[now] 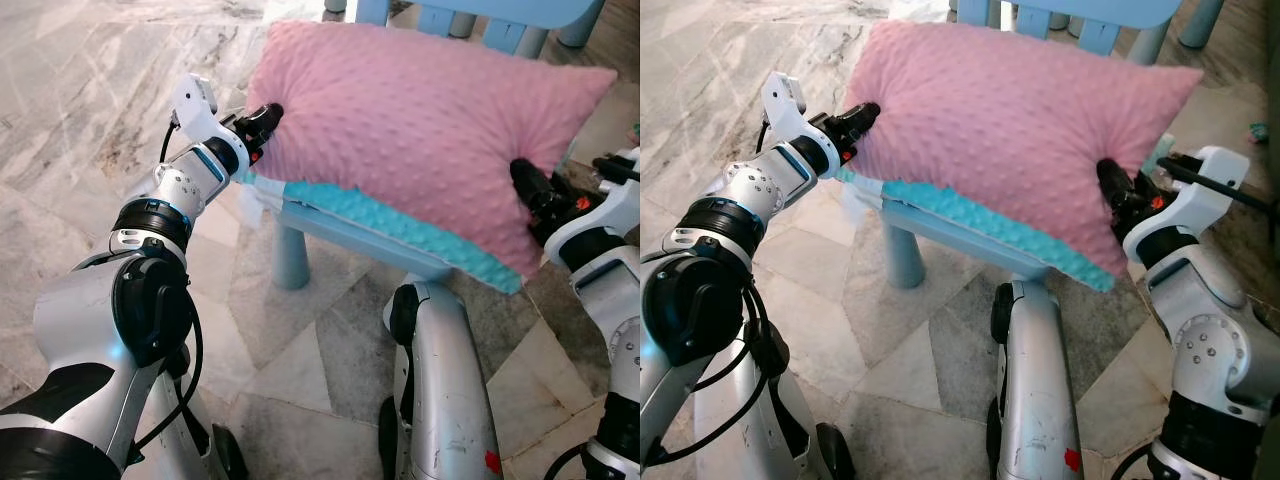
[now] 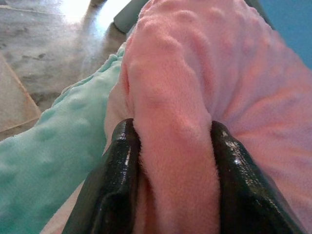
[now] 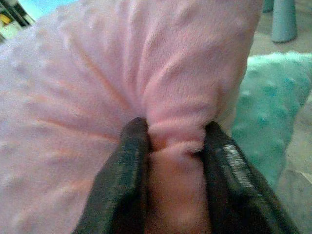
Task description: Move the pillow to the sofa
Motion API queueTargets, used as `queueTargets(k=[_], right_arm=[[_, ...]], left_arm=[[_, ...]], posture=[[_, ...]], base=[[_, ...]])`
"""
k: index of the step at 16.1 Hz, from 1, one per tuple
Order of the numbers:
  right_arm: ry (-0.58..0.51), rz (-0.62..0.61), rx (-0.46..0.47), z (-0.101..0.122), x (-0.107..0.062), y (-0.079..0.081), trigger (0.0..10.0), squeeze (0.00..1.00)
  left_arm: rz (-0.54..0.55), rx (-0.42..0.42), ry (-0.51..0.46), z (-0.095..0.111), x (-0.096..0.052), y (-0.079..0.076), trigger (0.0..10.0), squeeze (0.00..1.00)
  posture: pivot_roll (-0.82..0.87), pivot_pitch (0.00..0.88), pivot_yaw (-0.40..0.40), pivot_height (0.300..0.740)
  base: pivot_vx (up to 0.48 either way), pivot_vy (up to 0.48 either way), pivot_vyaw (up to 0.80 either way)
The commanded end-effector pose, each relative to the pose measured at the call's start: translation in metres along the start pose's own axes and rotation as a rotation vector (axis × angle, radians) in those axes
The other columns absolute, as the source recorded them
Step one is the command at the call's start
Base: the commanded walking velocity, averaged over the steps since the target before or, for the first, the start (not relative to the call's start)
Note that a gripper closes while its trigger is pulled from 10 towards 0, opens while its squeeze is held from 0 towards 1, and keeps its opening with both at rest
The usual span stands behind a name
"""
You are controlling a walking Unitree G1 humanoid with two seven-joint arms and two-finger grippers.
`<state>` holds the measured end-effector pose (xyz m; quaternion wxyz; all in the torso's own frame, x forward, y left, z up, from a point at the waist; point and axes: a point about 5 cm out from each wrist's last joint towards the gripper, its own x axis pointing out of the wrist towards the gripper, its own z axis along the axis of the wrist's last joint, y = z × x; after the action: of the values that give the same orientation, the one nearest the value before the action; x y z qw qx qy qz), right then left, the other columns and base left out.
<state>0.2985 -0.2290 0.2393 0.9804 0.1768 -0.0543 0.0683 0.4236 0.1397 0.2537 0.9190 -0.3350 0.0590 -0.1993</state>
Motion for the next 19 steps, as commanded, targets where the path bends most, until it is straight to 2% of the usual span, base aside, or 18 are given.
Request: queueTargets(k=[1,7,9,11,12,14,15,17,19], right_arm=[[0.013,0.055,0.010,-0.005,-0.002,0.008,0.0,0.00],[0.052,0.141,0.051,-0.015,-0.008,0.018,0.0,0.00],[0.065,0.127,0.030,-0.020,-0.009,0.018,0.0,0.00],[0.082,0.123,-0.054,-0.031,-0.010,0.025,0.0,0.00],[0.084,0.134,-0.100,-0.036,-0.010,0.032,0.0,0.00],[0.074,0.132,-0.137,-0.042,-0.009,0.040,0.0,0.00],[0.042,0.132,-0.179,-0.045,-0.007,0.050,0.0,0.00],[0.022,0.137,-0.205,-0.048,-0.005,0.054,0.0,0.00],[-0.015,0.107,-0.237,-0.053,0.000,0.059,0.0,0.00]], left_arm=[[0.022,0.017,0.026,-0.002,-0.004,0.009,0.0,0.00],[0.014,0.025,0.009,0.002,-0.006,0.011,0.0,0.00],[-0.004,0.078,-0.038,0.009,-0.006,0.009,0.0,0.00],[-0.025,0.121,-0.093,0.014,-0.008,0.010,0.0,0.00],[-0.030,0.170,-0.113,0.015,-0.010,0.013,0.0,0.00],[-0.030,0.243,-0.152,0.016,-0.015,0.018,0.0,0.00],[-0.021,0.340,-0.245,0.023,-0.022,0.024,0.0,0.00],[-0.009,0.364,-0.317,0.027,-0.028,0.028,0.0,0.00],[0.008,0.454,-0.460,0.035,-0.043,0.029,0.0,0.00]], posture=[[-0.26,0.282,0.020,0.304],[-0.26,0.279,0.022,0.304],[-0.26,0.271,0.023,0.304],[-0.25,0.249,0.025,0.304],[-0.24,0.234,0.025,0.304],[-0.23,0.216,0.025,0.304],[-0.21,0.188,0.025,0.304],[-0.19,0.159,0.024,0.304],[-0.17,0.107,0.021,0.304]], base=[[0.000,0.000,0.00],[0.000,0.000,0.00],[0.000,0.000,0.00],[0.000,0.000,0.00],[0.000,0.000,0.00],[0.000,0.000,0.00],[0.000,0.000,0.00],[0.000,0.000,0.00],[0.000,0.000,0.00]])
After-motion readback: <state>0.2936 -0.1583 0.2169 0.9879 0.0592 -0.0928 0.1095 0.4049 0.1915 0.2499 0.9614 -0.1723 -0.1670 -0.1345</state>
